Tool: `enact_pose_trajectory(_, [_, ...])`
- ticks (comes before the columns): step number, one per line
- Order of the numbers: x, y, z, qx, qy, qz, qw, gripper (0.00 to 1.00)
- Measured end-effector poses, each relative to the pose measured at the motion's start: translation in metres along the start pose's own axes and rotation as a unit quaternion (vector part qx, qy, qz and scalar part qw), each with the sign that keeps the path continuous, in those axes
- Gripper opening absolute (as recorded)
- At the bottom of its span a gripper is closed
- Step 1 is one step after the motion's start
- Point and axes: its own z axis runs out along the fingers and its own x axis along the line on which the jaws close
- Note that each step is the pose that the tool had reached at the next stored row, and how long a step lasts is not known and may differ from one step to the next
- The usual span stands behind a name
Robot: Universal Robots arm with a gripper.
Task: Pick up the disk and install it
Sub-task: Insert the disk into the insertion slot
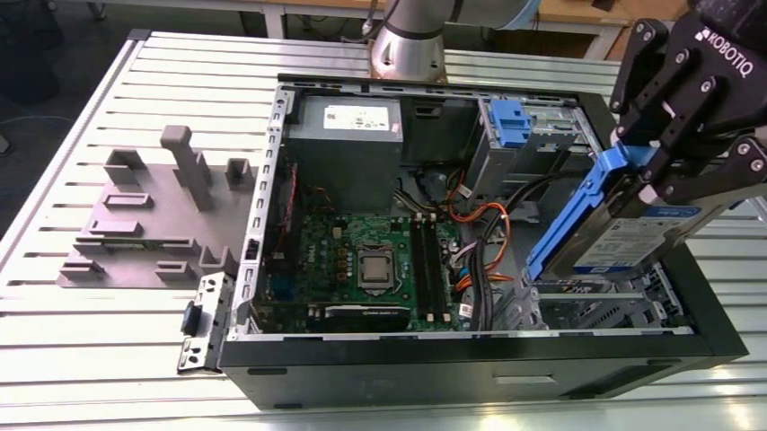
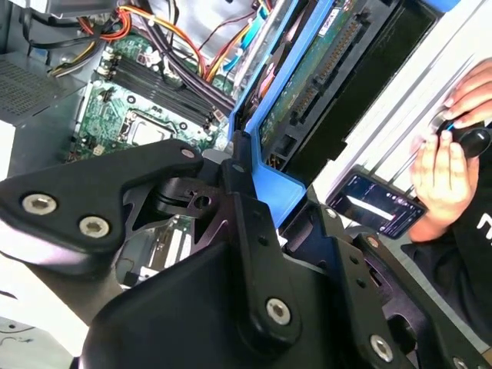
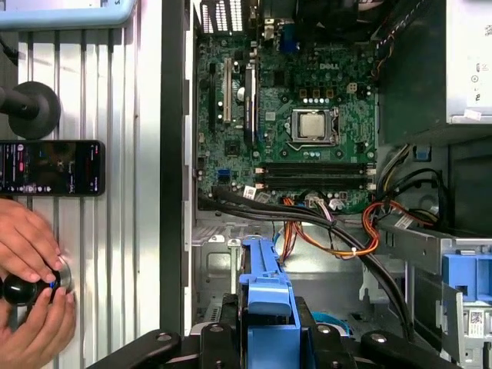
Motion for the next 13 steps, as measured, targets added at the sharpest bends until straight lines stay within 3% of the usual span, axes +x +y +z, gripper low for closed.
enact_pose_trajectory(13, [0.0014, -0.0074, 0.0108, 0.0, 0.0, 0.001, 1.0, 0.37])
